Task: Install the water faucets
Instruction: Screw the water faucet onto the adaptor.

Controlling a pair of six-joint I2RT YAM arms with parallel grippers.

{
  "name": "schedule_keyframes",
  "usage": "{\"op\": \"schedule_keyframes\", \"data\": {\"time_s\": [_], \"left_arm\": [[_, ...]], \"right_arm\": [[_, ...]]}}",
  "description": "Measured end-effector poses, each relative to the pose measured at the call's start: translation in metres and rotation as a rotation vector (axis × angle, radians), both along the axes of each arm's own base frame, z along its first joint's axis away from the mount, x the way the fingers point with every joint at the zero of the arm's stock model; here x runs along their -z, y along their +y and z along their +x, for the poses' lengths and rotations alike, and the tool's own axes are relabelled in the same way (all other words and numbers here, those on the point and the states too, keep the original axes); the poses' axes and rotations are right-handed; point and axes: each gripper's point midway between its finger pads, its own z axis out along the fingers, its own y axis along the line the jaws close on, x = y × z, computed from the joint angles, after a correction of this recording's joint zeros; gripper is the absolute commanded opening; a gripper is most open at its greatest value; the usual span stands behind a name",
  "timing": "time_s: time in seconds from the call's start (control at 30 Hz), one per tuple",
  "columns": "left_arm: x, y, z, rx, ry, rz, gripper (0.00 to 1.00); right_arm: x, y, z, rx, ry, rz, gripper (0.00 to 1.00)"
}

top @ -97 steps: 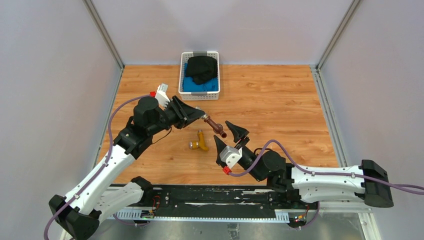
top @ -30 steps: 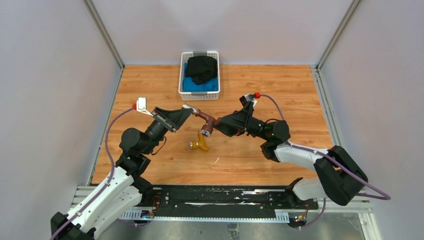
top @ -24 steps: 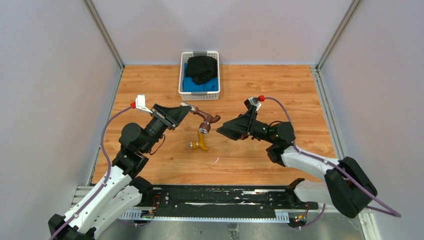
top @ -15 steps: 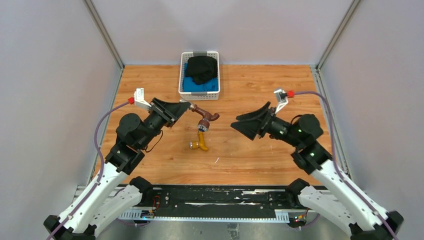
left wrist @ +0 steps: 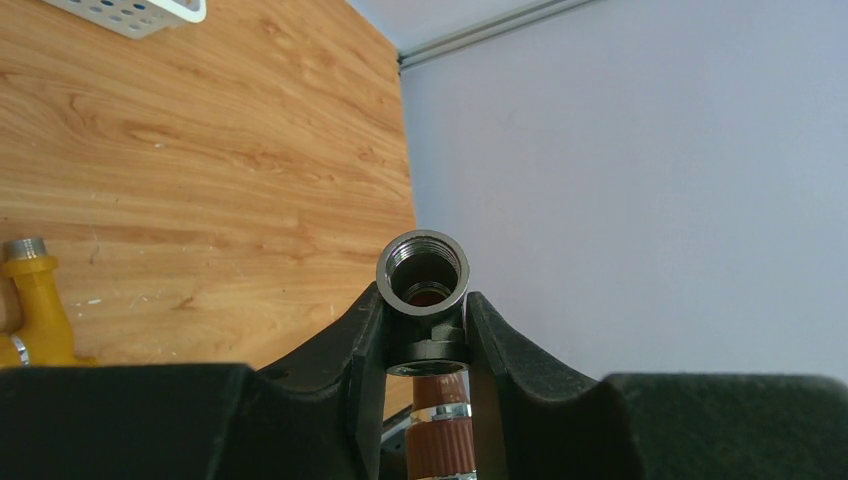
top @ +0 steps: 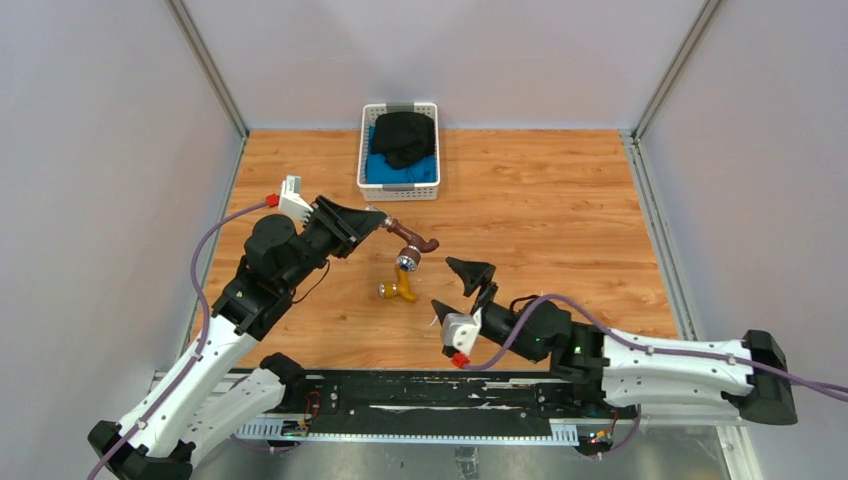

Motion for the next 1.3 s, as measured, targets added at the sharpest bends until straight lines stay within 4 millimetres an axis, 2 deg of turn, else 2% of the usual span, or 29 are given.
{"op": "schedule_keyframes", "data": {"time_s": [0.07, 0.1, 0.3, 0.5, 0.57, 0.7, 0.83, 0.9, 0.93, 1.13, 1.3], "left_arm": [[0.001, 0.000, 0.000, 0.001, 0.004, 0.003, 0.00], [0.001, 0.000, 0.000, 0.002, 0.005, 0.003, 0.00], [0.000, -0.001, -0.002, 0.012, 0.005, 0.003, 0.00], [0.000, -0.001, -0.003, 0.016, 0.007, 0.004, 0.00], [-0.001, -0.001, -0.004, 0.018, 0.005, 0.003, 0.00], [-0.001, -0.003, -0.006, 0.029, 0.005, 0.002, 0.00], [-0.001, -0.004, -0.007, 0.044, 0.006, 0.001, 0.00], [-0.001, -0.005, -0.008, 0.049, 0.005, 0.001, 0.00], [-0.001, -0.005, -0.008, 0.053, 0.004, 0.003, 0.00], [-0.011, -0.011, -0.014, 0.096, -0.031, -0.020, 0.00], [-0.022, -0.018, -0.019, 0.145, -0.088, -0.046, 0.00]], "right_arm": [[0.016, 0.006, 0.009, 0.042, -0.105, -0.093, 0.92], [0.016, 0.008, 0.015, 0.066, -0.167, -0.115, 0.92], [-0.014, 0.020, 0.032, 0.174, -0.369, -0.072, 0.92], [-0.010, 0.037, 0.037, 0.187, -0.432, -0.099, 0.90], [-0.013, 0.043, 0.039, 0.190, -0.439, -0.094, 0.83], [-0.022, 0.052, 0.042, 0.205, -0.439, -0.058, 0.61], [-0.025, 0.056, 0.045, 0.213, -0.387, 0.001, 0.35], [-0.025, 0.055, 0.045, 0.207, -0.337, 0.037, 0.11], [-0.026, 0.055, 0.045, 0.196, -0.303, 0.060, 0.06], [-0.045, 0.040, 0.042, 0.092, 0.003, 0.276, 0.08], [-0.057, 0.030, 0.042, 0.002, 0.304, 0.461, 0.19]]}}
